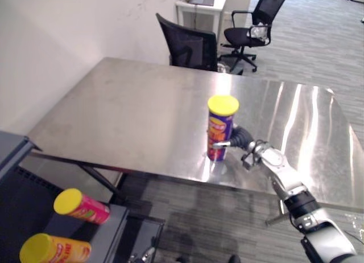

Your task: Put the gum and the chips on the shelf.

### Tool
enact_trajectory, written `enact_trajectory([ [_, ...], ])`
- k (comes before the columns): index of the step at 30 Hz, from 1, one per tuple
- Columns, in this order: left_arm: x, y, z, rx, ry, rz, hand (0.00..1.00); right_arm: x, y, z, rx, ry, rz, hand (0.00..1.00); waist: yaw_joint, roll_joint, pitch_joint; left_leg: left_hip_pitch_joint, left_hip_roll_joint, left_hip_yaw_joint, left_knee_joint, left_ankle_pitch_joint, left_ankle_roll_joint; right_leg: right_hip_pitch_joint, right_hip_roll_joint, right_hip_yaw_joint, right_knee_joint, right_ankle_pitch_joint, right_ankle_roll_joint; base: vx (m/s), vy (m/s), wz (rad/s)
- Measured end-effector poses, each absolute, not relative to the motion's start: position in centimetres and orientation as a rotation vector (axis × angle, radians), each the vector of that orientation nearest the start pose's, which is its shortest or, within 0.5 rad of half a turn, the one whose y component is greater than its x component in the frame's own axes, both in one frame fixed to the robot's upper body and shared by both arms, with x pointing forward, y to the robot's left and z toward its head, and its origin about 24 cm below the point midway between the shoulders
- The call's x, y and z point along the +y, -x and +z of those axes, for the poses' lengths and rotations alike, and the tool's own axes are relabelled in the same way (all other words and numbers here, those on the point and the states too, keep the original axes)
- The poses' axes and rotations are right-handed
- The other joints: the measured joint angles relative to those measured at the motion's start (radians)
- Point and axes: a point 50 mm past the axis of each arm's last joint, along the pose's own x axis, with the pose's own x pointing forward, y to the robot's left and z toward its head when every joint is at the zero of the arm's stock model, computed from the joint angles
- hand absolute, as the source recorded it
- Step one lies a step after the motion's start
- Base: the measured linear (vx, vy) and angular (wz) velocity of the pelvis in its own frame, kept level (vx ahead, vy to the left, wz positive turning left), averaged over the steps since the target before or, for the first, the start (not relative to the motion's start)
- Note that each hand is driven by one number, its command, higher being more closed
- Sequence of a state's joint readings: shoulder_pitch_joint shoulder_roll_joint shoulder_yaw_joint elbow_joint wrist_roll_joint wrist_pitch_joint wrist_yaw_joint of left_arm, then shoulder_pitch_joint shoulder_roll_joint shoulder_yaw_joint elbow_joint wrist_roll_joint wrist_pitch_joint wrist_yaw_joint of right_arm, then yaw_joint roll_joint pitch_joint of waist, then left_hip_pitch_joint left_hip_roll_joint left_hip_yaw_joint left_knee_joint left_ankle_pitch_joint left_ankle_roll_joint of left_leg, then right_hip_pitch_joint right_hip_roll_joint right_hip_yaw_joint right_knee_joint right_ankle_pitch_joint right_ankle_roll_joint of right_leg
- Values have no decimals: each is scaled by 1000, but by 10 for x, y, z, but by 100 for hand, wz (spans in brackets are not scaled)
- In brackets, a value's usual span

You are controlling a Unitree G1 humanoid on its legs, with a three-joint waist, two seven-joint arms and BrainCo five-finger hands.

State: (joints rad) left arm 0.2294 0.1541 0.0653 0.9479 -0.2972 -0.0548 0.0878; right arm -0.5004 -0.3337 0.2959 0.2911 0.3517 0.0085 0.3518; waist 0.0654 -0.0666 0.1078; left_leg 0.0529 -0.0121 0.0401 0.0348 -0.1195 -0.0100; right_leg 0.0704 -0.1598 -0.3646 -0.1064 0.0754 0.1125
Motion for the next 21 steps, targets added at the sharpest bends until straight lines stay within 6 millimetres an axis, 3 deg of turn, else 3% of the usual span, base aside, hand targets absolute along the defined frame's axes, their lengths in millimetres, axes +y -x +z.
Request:
enact_trajectory([
  [8,229,-57,-156,1082,101,450,0,-121,-331,109,-113,100,577,100,-4,0,0,1,0,2,-1,0,0,-1,0,3,0,0,0,0,0,0],
  [16,230,-55,-156,1083,110,472,0,-156,-305,172,-421,72,453,100,-17,1,1,2,6,8,1,0,0,-2,-1,17,0,0,0,0,0,-1],
  [21,230,-50,-157,1092,118,495,0,-168,-292,190,-509,44,426,100,-35,1,0,0,11,22,1,-1,0,-12,1,35,6,-1,-2,-26,-5,-9],
])
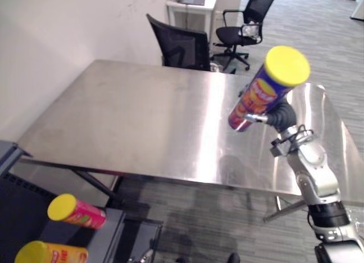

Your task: Put the gum and the chips on the shelf.

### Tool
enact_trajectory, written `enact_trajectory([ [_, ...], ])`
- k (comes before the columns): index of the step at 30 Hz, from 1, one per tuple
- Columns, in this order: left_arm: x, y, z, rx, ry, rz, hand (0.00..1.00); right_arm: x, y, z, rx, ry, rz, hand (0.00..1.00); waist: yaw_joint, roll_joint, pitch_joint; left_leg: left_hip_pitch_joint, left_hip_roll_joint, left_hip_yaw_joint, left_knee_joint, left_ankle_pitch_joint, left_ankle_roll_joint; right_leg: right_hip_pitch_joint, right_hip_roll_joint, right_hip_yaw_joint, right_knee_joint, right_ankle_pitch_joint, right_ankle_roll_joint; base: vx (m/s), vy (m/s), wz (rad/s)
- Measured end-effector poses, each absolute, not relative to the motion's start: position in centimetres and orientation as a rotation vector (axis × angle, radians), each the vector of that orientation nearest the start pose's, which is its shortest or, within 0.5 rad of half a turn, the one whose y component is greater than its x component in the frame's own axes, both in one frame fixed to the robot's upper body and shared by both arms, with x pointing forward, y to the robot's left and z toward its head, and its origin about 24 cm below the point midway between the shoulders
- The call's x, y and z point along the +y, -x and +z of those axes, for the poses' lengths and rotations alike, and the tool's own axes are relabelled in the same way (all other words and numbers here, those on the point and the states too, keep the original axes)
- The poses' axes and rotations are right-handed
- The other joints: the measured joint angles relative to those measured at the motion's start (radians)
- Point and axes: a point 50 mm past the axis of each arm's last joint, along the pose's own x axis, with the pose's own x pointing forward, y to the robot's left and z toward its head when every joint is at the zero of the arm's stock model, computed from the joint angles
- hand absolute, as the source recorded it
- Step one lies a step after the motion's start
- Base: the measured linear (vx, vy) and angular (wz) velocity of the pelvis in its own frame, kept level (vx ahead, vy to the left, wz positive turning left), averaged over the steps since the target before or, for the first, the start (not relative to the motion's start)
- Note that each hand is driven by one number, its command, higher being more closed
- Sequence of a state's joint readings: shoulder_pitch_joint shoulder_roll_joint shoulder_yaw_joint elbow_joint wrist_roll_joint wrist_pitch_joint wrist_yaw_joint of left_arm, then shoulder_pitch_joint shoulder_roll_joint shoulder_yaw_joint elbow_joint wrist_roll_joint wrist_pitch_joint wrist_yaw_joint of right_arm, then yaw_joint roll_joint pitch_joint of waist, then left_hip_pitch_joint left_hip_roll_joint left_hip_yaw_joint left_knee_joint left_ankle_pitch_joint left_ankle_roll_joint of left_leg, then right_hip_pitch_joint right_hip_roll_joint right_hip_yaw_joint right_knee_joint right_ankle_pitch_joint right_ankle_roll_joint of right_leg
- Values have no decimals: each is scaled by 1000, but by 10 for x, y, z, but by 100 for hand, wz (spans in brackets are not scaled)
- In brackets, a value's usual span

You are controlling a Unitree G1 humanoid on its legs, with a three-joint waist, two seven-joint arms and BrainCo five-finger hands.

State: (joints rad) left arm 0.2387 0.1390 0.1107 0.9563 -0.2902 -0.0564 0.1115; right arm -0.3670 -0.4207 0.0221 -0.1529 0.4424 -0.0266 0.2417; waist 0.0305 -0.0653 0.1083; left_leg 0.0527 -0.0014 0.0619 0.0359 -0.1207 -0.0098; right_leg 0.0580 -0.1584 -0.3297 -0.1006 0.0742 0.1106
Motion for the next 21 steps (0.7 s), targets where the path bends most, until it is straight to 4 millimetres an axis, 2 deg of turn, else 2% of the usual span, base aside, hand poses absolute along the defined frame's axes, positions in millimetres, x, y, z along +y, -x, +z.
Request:
enact_trajectory([
  [5,230,-49,-158,1094,127,512,0,-183,-284,191,-527,41,376,100,-3,3,-1,2,7,2,0,-1,0,-2,4,5,19,-10,-12,-29,-7,-2],
  [9,229,-49,-158,1095,127,519,0,-197,-278,191,-534,40,308,100,-1,4,-1,0,7,-36,7,0,0,-3,-3,-25,67,-45,-13,2,-2,24],
  [15,228,-51,-158,1088,139,530,0,-201,-277,190,-532,10,271,100,5,12,4,-61,8,-96,88,0,-2,-22,-9,-63,124,-80,-32,-11,-8,35],
  [17,227,-51,-158,1075,162,548,0,-201,-281,187,-519,-1,267,100,16,22,19,-91,13,-106,149,-4,-7,-18,-4,-61,139,-88,-45,-94,-28,35],
  [20,222,-50,-158,1061,206,575,0,-195,-285,182,-499,-15,286,100,54,48,42,-127,43,-105,214,-27,-27,-15,23,-63,158,-107,-55,-152,-74,15],
  [21,220,-48,-159,1062,230,600,0,-192,-285,181,-495,-24,294,100,55,64,49,-133,69,-76,218,-67,-9,-12,38,-85,179,-128,-58,-147,-63,36],
])
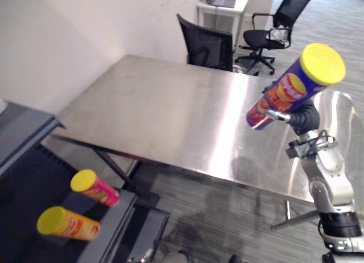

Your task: Put the gum and the chips on the shelf.

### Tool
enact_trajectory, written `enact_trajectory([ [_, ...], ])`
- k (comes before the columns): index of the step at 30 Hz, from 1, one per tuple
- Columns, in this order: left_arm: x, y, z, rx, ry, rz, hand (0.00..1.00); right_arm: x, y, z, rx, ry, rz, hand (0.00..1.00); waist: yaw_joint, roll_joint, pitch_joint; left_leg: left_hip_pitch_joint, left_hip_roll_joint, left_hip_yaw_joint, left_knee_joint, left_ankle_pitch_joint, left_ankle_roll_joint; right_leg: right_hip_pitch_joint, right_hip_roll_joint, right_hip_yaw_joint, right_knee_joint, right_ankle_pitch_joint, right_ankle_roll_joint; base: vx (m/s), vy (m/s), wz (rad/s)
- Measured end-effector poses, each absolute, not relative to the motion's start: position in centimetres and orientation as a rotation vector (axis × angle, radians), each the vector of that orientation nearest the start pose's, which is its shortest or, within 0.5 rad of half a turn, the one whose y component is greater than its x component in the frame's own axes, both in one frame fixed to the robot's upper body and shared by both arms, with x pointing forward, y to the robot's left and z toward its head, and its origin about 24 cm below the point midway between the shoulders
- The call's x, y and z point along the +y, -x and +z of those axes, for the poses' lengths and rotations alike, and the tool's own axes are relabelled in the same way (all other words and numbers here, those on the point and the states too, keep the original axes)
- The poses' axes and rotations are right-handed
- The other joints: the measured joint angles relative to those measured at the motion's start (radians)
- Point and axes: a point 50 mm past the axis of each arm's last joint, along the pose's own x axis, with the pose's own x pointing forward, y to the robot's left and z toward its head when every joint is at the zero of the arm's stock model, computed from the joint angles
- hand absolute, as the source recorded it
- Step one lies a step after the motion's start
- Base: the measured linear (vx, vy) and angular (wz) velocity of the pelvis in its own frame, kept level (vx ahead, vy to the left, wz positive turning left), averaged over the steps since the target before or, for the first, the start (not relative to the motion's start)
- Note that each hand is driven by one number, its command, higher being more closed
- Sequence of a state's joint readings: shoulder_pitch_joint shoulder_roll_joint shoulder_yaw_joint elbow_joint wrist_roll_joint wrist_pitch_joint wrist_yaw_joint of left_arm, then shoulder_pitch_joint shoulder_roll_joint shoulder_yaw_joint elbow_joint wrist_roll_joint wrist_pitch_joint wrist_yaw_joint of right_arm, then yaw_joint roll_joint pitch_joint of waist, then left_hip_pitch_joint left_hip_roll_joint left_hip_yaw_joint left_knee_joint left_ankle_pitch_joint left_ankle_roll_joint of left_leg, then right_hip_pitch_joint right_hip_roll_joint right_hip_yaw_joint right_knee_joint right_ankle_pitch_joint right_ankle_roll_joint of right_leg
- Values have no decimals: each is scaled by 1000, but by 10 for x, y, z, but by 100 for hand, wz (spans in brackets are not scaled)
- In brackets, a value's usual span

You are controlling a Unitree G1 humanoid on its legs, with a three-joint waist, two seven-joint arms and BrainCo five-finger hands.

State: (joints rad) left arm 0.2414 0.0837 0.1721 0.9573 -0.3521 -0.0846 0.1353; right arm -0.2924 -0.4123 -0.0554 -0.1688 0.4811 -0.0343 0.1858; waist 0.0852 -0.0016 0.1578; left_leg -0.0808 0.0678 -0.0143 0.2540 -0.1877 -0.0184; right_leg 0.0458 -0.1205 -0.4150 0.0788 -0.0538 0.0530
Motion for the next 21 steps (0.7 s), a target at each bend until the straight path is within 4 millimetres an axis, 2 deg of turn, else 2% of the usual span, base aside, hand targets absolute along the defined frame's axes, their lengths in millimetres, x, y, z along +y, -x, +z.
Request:
enact_trajectory([
  [1,221,-46,-159,1067,233,616,0,-190,-286,178,-487,-32,299,100,2,2,4,2,35,51,0,-6,5,1,4,-14,18,-13,-7,-156,-156,63],
  [2,223,-42,-159,1073,232,632,0,-189,-285,178,-491,-27,306,100,1,5,5,1,84,155,-4,0,20,13,13,-45,7,-12,-11,-82,-127,60],
  [3,223,-41,-159,1074,234,638,0,-191,-285,180,-502,-24,303,100,-1,1,3,1,105,203,-10,4,34,18,16,-66,-2,-11,-12,-74,-181,90],
  [4,223,-41,-160,1076,237,642,0,-197,-283,184,-535,-20,280,100,-8,-10,-5,2,139,302,-44,11,45,25,14,-122,-33,0,-24,-29,-67,130],
  [5,219,-44,-161,1075,250,641,0,-210,-281,192,-581,-9,226,100,-23,-11,-9,-43,204,424,96,11,64,13,-13,-202,-20,1,-36,-29,-67,124],
  [6,219,-43,-161,1077,252,645,0,-213,-280,193,-586,-5,216,100,-24,-6,-9,-49,220,451,137,18,77,10,-17,-217,-2,-3,-34,1,-32,137],
  [7,215,-39,-162,1083,262,651,0,-223,-278,198,-604,12,178,100,-30,19,-7,-65,248,519,205,102,112,-9,-33,-264,95,-54,-33,-29,-50,143],
  [8,213,-36,-161,1072,260,649,0,-232,-277,203,-614,37,159,100,-46,15,-14,-87,205,525,138,170,97,-29,-60,-273,126,-105,-28,-57,-62,171],
  [9,214,-37,-160,1055,258,653,0,-236,-276,205,-619,54,151,100,-51,3,-23,-73,157,497,25,227,71,-29,-63,-277,101,-105,-34,-115,-19,202],
  [10,219,-36,-160,1048,259,679,0,-246,-274,210,-632,70,123,100,-68,-8,-36,-34,117,530,-65,252,86,-22,-83,-354,50,-76,-46,-103,-36,157],
  [12,219,-26,-161,1064,273,711,0,-251,-274,208,-637,27,79,100,-52,-8,-36,4,162,664,126,133,90,-7,-108,-436,61,-77,-54,-99,-70,153],
  [13,215,-15,-163,1092,283,727,0,-250,-274,206,-631,18,74,100,-58,-2,-39,62,164,696,131,128,67,6,-121,-486,63,-77,-53,-86,-39,133],
  [14,212,-10,-164,1103,286,730,0,-250,-274,205,-628,18,71,100,-60,1,-41,89,163,697,123,129,66,10,-124,-506,61,-76,-51,-105,23,127],
  [15,209,-3,-165,1124,290,733,0,-251,-274,205,-626,16,60,100,-61,10,-46,132,161,691,85,141,46,8,-124,-546,61,-72,-46,-184,93,110],
  [16,207,3,-166,1140,293,740,0,-252,-274,205,-627,12,47,100,-59,18,-55,164,156,686,11,151,6,-6,-124,-586,63,-70,-42,-159,88,104],
  [19,204,3,-166,1141,300,738,0,-256,-276,201,-607,-1,-3,100,-56,40,-69,194,117,684,-215,191,-56,-53,-137,-667,104,-51,-51,-200,246,86],
  [21,205,2,-166,1134,295,739,0,-259,-279,195,-579,-1,-44,100,-59,40,-69,203,97,681,-277,191,-57,-61,-165,-688,156,-51,-51,-112,247,70],
])
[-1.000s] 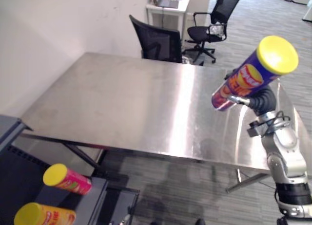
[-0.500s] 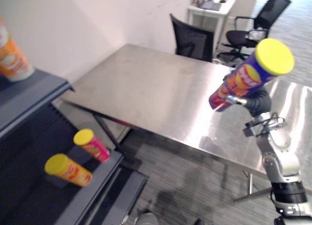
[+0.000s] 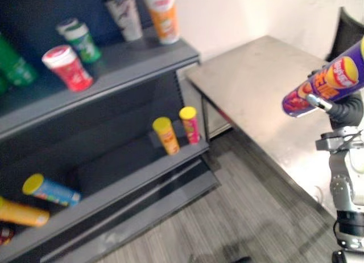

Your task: Put the gum and the chips on the shelf.

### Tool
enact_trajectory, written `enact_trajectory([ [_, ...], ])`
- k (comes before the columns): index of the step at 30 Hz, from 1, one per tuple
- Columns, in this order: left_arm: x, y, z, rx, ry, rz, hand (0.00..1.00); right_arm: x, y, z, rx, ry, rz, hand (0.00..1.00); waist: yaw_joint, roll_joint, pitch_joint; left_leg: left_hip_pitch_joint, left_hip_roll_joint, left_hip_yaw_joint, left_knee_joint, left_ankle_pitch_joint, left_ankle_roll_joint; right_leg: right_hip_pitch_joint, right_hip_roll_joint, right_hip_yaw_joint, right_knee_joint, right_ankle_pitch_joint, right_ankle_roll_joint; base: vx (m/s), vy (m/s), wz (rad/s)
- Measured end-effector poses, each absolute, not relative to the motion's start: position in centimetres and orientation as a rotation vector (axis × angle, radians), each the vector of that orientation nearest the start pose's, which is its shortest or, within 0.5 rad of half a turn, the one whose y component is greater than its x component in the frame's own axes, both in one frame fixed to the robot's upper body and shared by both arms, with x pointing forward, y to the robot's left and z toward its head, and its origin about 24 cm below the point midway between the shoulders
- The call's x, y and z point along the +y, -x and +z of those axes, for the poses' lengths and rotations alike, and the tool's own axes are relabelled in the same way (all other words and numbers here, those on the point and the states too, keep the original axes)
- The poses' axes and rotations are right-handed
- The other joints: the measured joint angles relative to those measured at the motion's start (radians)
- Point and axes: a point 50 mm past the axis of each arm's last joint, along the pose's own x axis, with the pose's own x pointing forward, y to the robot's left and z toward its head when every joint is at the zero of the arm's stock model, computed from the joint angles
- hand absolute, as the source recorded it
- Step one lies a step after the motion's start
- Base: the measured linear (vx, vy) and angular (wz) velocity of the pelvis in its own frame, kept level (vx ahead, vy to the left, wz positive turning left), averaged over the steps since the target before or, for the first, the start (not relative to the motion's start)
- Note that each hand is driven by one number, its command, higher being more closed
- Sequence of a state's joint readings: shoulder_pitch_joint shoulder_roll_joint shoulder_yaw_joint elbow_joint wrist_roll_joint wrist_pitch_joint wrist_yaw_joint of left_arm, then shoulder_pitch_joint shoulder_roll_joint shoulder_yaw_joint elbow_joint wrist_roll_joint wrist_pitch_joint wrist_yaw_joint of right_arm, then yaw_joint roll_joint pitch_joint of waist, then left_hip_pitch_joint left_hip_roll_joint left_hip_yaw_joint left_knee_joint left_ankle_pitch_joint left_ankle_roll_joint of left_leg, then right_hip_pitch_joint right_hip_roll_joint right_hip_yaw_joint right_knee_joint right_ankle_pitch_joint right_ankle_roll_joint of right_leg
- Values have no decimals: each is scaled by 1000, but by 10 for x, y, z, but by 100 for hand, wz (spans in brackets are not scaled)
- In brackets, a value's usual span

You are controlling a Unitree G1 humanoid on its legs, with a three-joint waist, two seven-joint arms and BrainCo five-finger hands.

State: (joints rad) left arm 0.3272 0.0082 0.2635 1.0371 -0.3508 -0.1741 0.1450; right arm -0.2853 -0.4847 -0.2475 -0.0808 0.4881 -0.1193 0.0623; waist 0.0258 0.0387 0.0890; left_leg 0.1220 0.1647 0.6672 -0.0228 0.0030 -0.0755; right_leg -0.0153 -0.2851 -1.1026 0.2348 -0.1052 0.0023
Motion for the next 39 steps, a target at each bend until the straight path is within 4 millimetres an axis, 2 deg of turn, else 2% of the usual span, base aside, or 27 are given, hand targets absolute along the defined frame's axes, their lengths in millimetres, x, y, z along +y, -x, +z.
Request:
enact_trajectory([
  [1,208,2,-165,1131,284,739,0,-262,-280,190,-558,-7,-80,100,0,-11,-1,7,-26,-14,-38,0,0,0,-35,-1,41,1,2,-101,265,71],
  [4,214,3,-164,1128,265,747,0,-257,-282,184,-557,-49,-93,100,5,-38,-2,11,-69,-24,-63,0,0,-1,-80,3,69,16,14,-101,208,38],
  [5,216,5,-164,1134,260,750,0,-253,-283,180,-553,-79,-93,100,6,-44,-1,15,-83,-25,-71,-6,8,-1,-92,18,66,40,9,-120,147,12],
  [10,216,12,-163,1157,245,739,0,-253,-280,174,-544,-52,-109,100,6,-49,3,3,-122,-27,-78,-59,29,-35,-130,91,80,77,13,-145,124,-8],
  [13,217,17,-163,1162,242,746,0,-259,-274,164,-515,-12,-136,100,5,-50,4,2,-126,-38,-78,-65,38,-38,-132,141,79,85,14,-41,47,9],
  [20,216,18,-163,1163,250,734,0,-254,-273,167,-549,10,-69,100,17,-51,12,-31,-94,-48,-78,-46,27,-67,-98,178,79,84,13,66,-18,6],
  [23,213,17,-163,1155,277,729,0,-244,-276,169,-557,23,15,100,23,-46,27,-36,-87,-50,-71,-36,23,-67,-95,177,81,84,13,81,-1,6],
  [25,214,16,-163,1149,288,738,0,-229,-279,166,-543,34,119,100,32,-56,37,-59,-79,-56,-17,-51,36,-67,-105,175,92,84,13,112,9,13],
  [27,215,11,-162,1130,289,737,0,-213,-283,167,-543,38,220,100,36,-63,53,-76,-79,-76,30,-71,47,-66,-129,175,118,84,13,80,29,28],
  [28,215,8,-162,1119,289,733,0,-201,-284,166,-538,43,295,100,43,-67,60,-84,-84,-89,61,-88,55,-66,-160,175,155,85,14,72,53,39],
  [30,217,3,-161,1102,287,733,0,-189,-284,162,-522,41,364,100,56,-74,70,-84,-92,-111,86,-105,67,-65,-202,184,216,90,18,59,64,44],
  [31,218,0,-161,1096,284,735,0,-180,-284,159,-506,44,415,100,62,-74,79,-85,-96,-141,104,-118,77,-68,-231,222,273,115,8,25,98,72],
  [32,218,-3,-161,1095,284,733,0,-173,-284,156,-494,47,458,100,60,-67,94,-86,-98,-189,122,-135,83,-74,-239,315,321,158,-34,14,111,83],
  [33,218,-4,-160,1095,281,732,0,-170,-283,154,-489,46,471,100,59,-68,99,-89,-100,-217,135,-146,89,-90,-238,386,352,184,-68,26,116,108],
  [34,218,-8,-160,1090,270,717,0,-169,-279,150,-481,34,473,100,56,-60,108,-102,-94,-278,165,-173,109,-139,-203,558,388,168,-37,70,74,128],
  [35,220,-12,-160,1094,254,700,0,-166,-276,147,-480,16,468,100,53,-66,109,-124,-92,-336,190,-187,112,-153,-129,690,362,71,27,85,52,133],
  [37,223,-12,-159,1107,232,680,0,-161,-273,143,-477,-2,464,100,52,-76,111,-139,-106,-387,201,-189,117,-175,-60,774,306,34,42,86,29,111],
  [39,221,-10,-161,1134,224,662,0,-158,-271,137,-460,-28,454,100,55,-77,116,-138,-125,-432,227,-193,112,-198,-3,836,214,43,56,131,-6,89],
])
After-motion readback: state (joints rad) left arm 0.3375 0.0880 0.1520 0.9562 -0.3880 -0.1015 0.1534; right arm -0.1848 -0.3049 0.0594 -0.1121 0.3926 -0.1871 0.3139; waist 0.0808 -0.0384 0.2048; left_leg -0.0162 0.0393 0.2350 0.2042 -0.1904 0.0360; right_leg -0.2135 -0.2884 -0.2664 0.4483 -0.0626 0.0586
